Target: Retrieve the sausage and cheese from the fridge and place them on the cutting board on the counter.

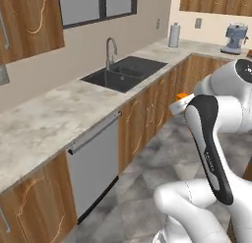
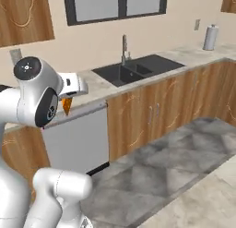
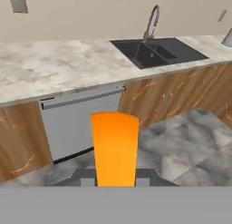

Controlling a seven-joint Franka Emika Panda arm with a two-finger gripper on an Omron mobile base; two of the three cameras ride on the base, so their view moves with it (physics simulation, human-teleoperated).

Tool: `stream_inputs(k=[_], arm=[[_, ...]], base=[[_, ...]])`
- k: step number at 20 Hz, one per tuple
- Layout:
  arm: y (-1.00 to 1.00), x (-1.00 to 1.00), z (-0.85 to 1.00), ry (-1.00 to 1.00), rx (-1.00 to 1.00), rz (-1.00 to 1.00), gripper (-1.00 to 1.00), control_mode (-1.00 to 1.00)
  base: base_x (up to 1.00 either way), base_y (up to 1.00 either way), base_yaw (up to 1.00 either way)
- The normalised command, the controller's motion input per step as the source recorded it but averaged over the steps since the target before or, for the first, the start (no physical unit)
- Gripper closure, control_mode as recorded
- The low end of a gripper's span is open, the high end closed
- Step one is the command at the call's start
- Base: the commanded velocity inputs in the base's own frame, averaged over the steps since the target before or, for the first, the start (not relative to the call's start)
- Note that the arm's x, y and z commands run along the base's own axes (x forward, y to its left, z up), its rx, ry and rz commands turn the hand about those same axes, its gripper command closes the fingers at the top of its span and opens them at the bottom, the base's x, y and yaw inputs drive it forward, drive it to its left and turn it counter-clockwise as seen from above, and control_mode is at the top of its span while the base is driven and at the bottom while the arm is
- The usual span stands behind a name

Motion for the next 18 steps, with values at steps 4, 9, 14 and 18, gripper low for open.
stream_inputs(k=[4, 9, 14, 18], arm=[[0.00, 0.00, 0.00, 0.00, 0.00, 0.00, 1.00, 1.00], [0.00, 0.00, 0.00, 0.00, 0.00, 0.00, 1.00, 1.00], [0.00, 0.00, 0.00, 0.00, 0.00, 0.00, 1.00, 1.00], [0.00, 0.00, 0.00, 0.00, 0.00, 0.00, 1.00, 1.00]], base=[[0.24, 0.04, -0.85], [1.00, 0.60, -0.51], [0.62, 0.49, -0.72], [0.62, 0.36, -0.72]])
